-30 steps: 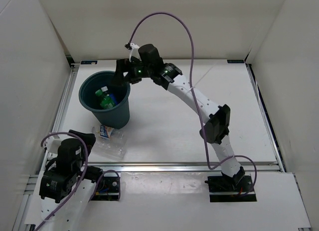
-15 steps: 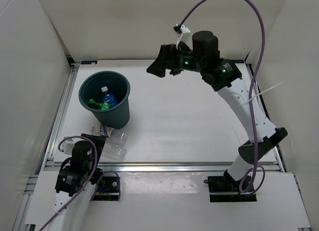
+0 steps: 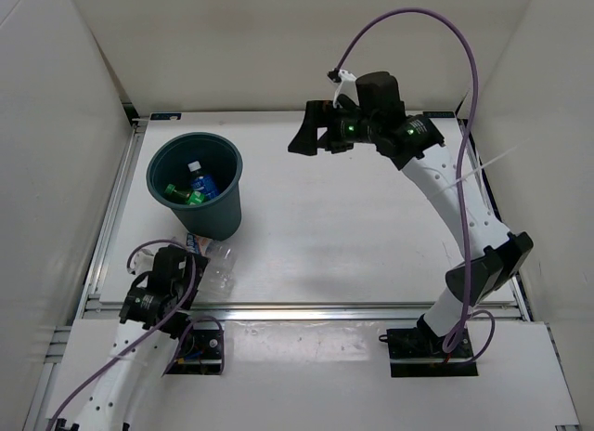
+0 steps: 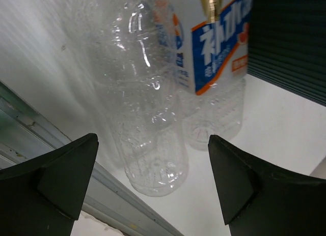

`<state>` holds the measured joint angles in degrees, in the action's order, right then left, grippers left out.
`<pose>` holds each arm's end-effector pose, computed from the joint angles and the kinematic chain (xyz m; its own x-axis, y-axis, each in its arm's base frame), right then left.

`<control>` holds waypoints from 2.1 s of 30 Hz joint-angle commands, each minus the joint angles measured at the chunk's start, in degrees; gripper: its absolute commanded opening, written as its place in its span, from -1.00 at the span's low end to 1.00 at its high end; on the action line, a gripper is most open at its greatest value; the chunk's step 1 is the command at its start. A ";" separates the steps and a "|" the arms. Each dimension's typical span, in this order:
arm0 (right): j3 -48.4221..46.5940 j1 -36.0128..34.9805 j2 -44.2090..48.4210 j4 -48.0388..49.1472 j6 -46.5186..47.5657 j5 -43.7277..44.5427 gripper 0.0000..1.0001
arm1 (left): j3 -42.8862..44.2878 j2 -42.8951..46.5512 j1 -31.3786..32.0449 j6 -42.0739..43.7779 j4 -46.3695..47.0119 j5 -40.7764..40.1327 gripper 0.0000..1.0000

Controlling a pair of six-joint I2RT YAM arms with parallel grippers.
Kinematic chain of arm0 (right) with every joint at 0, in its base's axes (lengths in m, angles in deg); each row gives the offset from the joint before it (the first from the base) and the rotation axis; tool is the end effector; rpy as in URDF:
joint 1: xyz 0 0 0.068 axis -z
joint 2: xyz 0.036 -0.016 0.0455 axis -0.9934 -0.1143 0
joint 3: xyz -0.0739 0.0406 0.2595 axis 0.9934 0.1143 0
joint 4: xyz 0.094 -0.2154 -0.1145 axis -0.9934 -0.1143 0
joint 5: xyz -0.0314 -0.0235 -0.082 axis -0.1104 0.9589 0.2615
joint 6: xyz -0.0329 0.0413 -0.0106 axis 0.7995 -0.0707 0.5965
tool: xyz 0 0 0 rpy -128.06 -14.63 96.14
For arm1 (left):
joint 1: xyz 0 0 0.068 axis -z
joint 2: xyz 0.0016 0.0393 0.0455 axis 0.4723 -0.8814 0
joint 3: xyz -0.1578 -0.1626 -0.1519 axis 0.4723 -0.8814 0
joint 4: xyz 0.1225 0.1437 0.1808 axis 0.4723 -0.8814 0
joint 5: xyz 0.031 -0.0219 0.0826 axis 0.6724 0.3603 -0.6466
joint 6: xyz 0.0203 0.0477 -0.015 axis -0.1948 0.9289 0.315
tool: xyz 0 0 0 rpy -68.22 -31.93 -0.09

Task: Put the plastic bottles in the bin

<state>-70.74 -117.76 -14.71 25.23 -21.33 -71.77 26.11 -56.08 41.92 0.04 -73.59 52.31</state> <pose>0.2884 0.2116 0.4558 -0.6052 0.0131 -0.7960 -0.6049 0.6424 0.4705 0.0798 -0.0111 0.1889 -0.2761 -0.9077 -0.3159 -0.7409 0.4104 -0.5317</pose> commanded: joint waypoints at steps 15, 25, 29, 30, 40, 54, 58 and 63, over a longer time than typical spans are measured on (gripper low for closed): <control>7.91 6.38 5.64 1.12 -1.64 -5.80 1.00 | -1.15 -8.77 -0.38 -6.89 -0.93 1.27 0.17; 10.02 6.90 5.64 1.12 -2.79 -6.94 1.00 | 34.95 -12.97 -0.38 -13.77 -25.55 -8.57 -0.17; 10.55 6.90 5.64 0.59 -2.79 -6.95 1.00 | 48.39 -17.18 -0.38 -10.16 -25.55 -9.90 -0.20; 10.55 6.90 5.12 0.59 -2.79 -6.34 1.00 | 50.17 -18.06 -0.38 -8.41 -25.55 -9.90 -0.20; 9.94 7.52 5.12 -0.55 -2.26 -6.33 1.00 | 65.47 -37.04 -0.38 28.90 1.14 -20.00 -0.12; 11.95 11.20 8.54 -2.92 0.03 -4.66 1.00 | 61.47 -34.23 -0.10 28.84 -6.60 -26.73 1.00; 15.73 13.14 10.56 -2.92 -0.50 -4.66 1.00 | 44.68 -18.13 -0.64 19.94 3.89 -13.25 1.00; 17.75 13.14 11.62 -2.39 -0.50 -5.72 1.00 | 29.64 -9.64 -0.64 3.69 -1.64 -6.75 1.00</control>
<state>-53.97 -104.56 -4.68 22.10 -22.71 -76.47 63.07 -63.62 41.40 14.77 -73.15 37.36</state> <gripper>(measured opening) 0.998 1.000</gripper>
